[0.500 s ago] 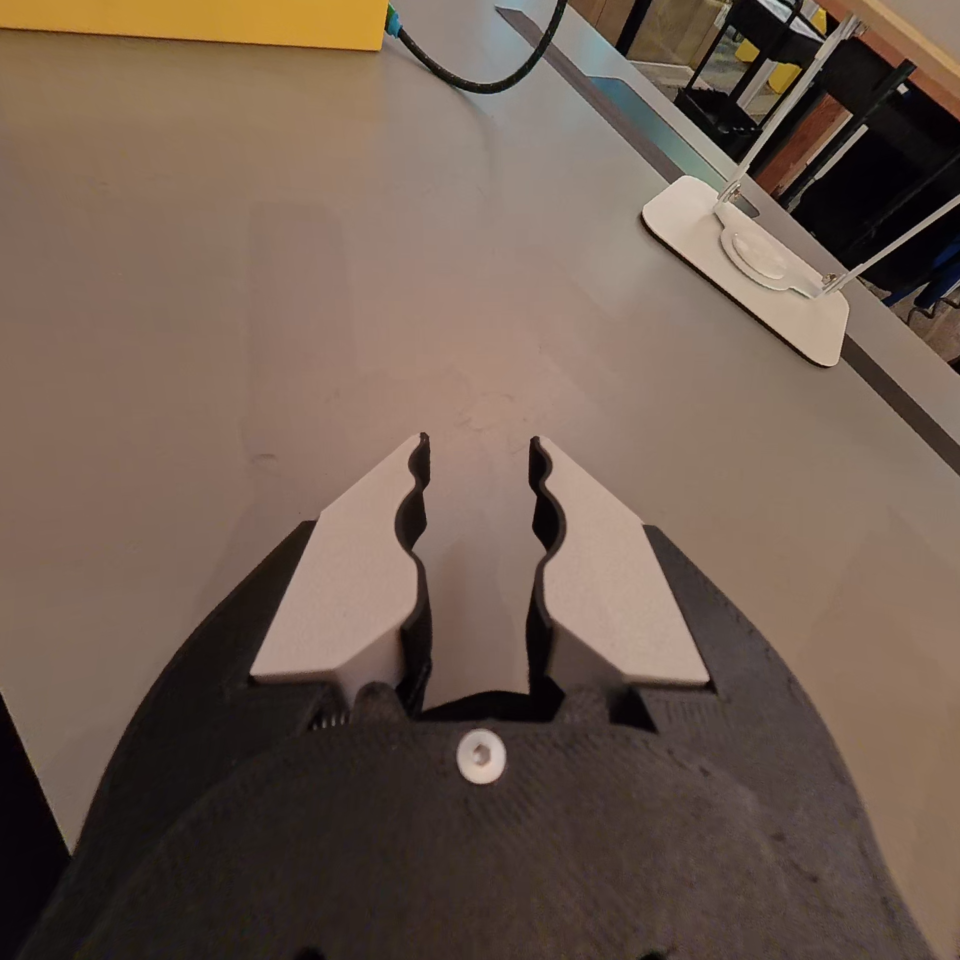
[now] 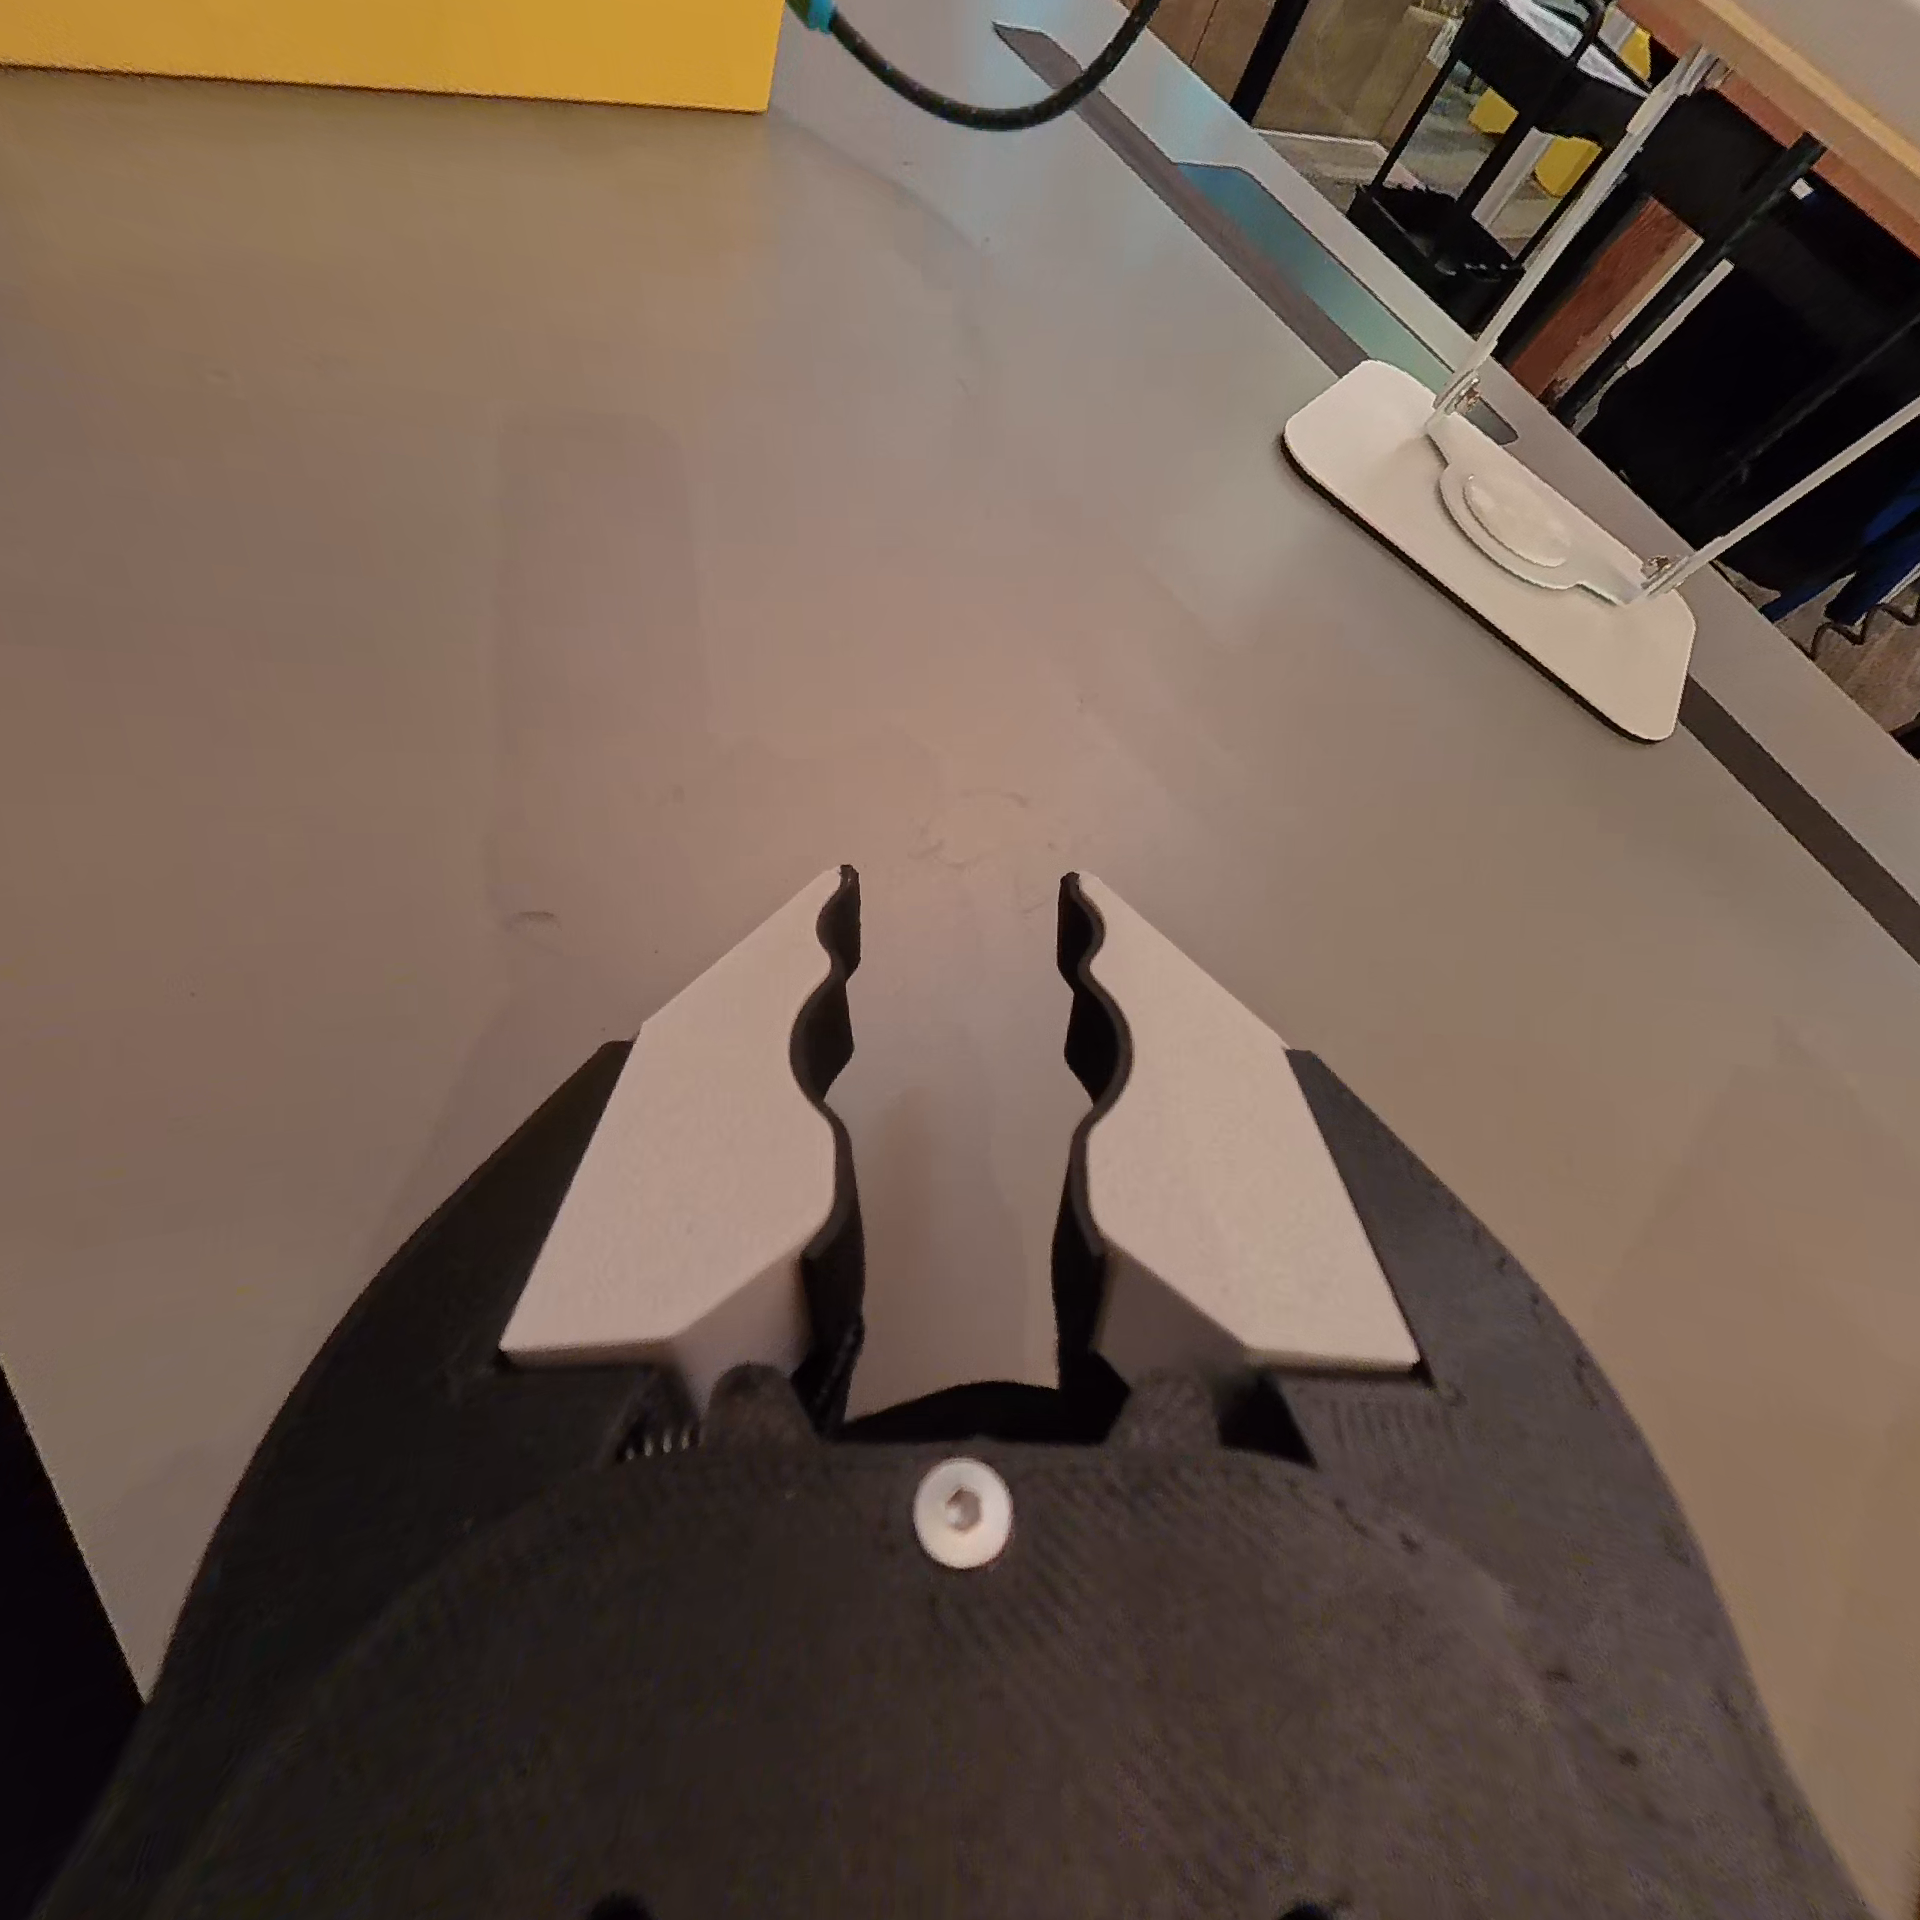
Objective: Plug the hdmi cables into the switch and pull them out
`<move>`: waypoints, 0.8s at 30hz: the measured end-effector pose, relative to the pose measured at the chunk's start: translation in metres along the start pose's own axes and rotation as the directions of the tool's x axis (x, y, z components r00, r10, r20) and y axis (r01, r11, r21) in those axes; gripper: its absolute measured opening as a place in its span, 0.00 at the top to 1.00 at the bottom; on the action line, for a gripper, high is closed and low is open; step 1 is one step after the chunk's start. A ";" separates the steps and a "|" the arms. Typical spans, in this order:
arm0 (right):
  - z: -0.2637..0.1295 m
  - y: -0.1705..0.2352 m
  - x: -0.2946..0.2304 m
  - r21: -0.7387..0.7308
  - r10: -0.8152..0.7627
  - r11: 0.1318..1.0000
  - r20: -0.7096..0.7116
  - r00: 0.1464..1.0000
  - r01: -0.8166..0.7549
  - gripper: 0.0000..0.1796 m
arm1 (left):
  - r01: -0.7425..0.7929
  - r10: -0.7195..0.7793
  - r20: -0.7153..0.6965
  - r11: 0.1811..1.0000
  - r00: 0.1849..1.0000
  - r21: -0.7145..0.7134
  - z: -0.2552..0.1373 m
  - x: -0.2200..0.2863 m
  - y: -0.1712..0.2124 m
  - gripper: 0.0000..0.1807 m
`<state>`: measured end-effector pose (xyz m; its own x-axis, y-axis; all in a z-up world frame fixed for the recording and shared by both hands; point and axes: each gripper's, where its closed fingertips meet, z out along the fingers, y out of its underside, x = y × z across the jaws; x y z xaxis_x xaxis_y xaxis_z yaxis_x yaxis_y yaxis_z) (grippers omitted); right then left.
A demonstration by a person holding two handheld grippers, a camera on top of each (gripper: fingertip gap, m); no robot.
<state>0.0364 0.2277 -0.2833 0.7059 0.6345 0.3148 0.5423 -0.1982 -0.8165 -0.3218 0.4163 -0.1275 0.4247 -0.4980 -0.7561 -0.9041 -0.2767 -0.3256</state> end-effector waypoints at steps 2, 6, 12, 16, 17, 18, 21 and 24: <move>0.000 0.000 0.000 0.001 0.000 1.000 0.001 1.000 0.000 0.80 | -0.009 0.008 0.023 1.000 1.000 0.011 -0.005 -0.006 -0.006 0.96; 0.000 0.000 -0.001 -0.001 -0.004 1.000 0.003 1.000 0.004 0.80 | -0.024 0.023 0.056 0.999 0.998 0.034 -0.018 -0.018 -0.020 0.96; 0.000 -0.001 -0.002 -0.002 -0.009 1.000 0.004 1.000 0.009 0.80 | -0.043 0.035 0.093 0.995 0.995 0.087 -0.035 -0.032 -0.046 0.96; -0.001 -0.001 -0.001 0.000 -0.010 1.000 0.004 1.000 0.010 0.80 | -0.036 0.023 0.095 0.990 0.995 0.135 -0.047 -0.037 -0.065 0.96; -0.001 -0.002 -0.001 0.000 -0.010 1.000 0.005 1.000 0.010 0.80 | -0.034 0.020 0.095 0.988 0.995 0.148 -0.051 -0.038 -0.069 0.96; 0.000 -0.002 -0.002 0.001 -0.009 1.000 0.005 1.000 0.009 0.80 | -0.035 0.019 0.097 0.986 0.995 0.163 -0.055 -0.038 -0.075 0.96; 0.000 -0.002 -0.002 0.000 -0.012 1.000 0.008 1.000 0.012 0.80 | -0.051 0.030 0.108 0.980 0.994 0.195 -0.068 -0.037 -0.093 0.95; 0.000 -0.003 -0.003 0.001 -0.016 1.000 0.010 1.000 0.016 0.80 | -0.072 0.046 0.117 0.970 0.992 0.234 -0.082 -0.032 -0.116 0.95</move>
<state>0.0323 0.2262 -0.2817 0.6928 0.6449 0.3229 0.5529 -0.1875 -0.8119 -0.2267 0.3970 -0.0193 0.3746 -0.4107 -0.8313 -0.9182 -0.0402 -0.3940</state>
